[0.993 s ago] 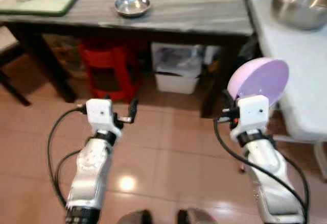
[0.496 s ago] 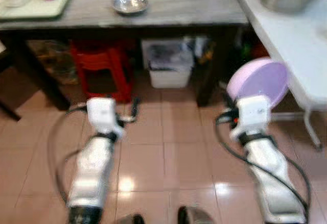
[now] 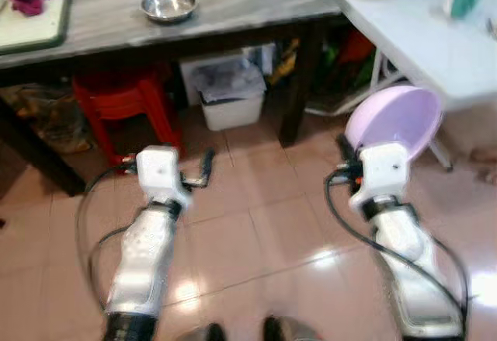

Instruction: Setting the table

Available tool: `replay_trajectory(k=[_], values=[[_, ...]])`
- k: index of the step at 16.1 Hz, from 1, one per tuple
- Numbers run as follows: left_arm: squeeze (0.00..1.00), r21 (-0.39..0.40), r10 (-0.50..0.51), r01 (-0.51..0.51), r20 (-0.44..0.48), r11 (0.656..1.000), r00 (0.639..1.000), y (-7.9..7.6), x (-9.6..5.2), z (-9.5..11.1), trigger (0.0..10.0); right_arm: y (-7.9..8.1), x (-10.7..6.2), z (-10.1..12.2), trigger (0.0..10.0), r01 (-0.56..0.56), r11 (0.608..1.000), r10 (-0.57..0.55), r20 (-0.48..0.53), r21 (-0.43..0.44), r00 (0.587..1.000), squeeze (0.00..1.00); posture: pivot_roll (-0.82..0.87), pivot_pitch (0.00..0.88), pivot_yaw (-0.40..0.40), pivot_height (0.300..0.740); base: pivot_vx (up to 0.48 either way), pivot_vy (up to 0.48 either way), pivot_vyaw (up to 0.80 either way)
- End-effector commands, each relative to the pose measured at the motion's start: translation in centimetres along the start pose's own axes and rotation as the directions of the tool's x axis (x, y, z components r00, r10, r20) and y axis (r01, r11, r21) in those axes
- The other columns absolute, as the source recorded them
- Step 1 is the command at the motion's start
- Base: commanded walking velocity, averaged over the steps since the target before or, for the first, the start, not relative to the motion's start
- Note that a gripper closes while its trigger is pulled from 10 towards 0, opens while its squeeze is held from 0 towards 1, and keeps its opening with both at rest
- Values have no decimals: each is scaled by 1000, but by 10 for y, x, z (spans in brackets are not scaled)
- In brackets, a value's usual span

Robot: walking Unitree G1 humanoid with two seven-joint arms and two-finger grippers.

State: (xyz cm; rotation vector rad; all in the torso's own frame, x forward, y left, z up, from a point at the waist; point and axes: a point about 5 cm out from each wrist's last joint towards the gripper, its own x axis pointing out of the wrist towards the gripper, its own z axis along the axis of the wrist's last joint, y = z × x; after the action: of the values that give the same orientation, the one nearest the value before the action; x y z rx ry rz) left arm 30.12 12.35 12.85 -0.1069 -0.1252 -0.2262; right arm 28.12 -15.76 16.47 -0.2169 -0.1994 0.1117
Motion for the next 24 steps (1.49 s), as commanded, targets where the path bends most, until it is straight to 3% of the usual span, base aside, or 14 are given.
replay_trajectory(k=[1, 7, 10, 15, 24], values=[[0, 18, 14, -13, -11, 1000, 1000, 6, -3, -1, 10000, 1, 0, 2, 10000, 0, 1000, 0, 10, -5, 1000, 0, -182, 205, 8, 740, 0, 480, 0], [0, 16, 19, -19, -11, 1000, 1000, 5, -2, -2, 10000, 3, 1, 2, 10000, -8, 1000, 9, 15, -19, 1000, 0, -180, 204, 3, 740, 0, 480, 503], [0, 18, 11, -11, 9, 1000, 1000, 3, -1, 1, 10000, 3, 1, 2, 10000, -11, 1000, 11, 16, -15, 1000, 0, -180, 204, 3, 740, 0, 0, 144], [0, -33, -85, 86, 22, 996, 996, -6, -4, 2, 10000, 4, 2, 0, 10000, -12, 1000, 12, 12, -11, 1000, 0, -179, 199, 3, 740, 0, 0, 0], [0, -52, -108, 109, 25, 993, 994, -8, -5, 3, 10000, 4, 4, 2, 10000, -10, 1000, 11, 20, -14, 1000, 0, -183, 202, 2, 740, 266, 0, 0]])
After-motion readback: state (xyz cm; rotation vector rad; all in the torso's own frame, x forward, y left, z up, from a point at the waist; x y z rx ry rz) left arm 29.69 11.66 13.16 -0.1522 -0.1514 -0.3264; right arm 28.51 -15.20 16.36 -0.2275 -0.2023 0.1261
